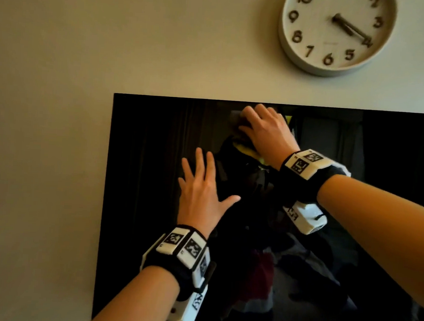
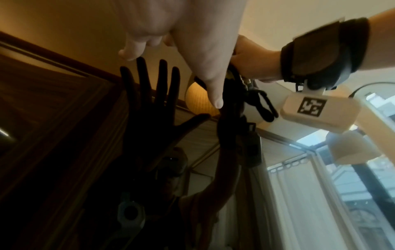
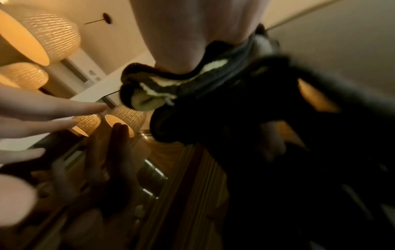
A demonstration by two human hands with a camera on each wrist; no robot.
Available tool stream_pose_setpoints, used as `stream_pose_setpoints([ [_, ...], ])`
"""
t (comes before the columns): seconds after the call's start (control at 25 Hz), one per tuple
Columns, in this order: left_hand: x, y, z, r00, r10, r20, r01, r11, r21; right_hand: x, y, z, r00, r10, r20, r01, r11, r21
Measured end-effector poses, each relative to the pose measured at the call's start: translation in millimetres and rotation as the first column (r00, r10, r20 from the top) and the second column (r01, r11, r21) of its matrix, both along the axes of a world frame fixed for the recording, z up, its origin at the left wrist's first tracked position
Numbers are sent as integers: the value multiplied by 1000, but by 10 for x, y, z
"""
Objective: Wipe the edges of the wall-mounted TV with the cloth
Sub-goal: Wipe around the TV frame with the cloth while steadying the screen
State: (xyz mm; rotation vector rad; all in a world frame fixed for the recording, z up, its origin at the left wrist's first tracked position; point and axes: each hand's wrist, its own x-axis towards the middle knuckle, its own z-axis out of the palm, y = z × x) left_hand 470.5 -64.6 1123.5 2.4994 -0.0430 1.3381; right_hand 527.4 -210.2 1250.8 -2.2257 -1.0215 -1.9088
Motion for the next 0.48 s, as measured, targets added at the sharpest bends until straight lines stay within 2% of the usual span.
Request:
stream_pose_setpoints([
  [0.12, 2, -288, 119, 997, -73, 20, 73, 997, 14, 14, -254, 118, 999, 32, -37, -25, 984, 175],
  [0.24, 21, -539, 188, 991, -130, 37, 130, 991, -10, 73, -446, 71, 1000, -3, -20, 5, 993, 118],
  [0.36, 53, -715, 175, 996, -84, -30, 83, 996, -26, 56, -576, 106, 998, 34, -45, -20, 965, 263],
  [0.48, 95, -760, 105, 997, -3, -71, 4, 1000, 13, 66, -722, 70, 1000, 12, -20, -9, 993, 121],
])
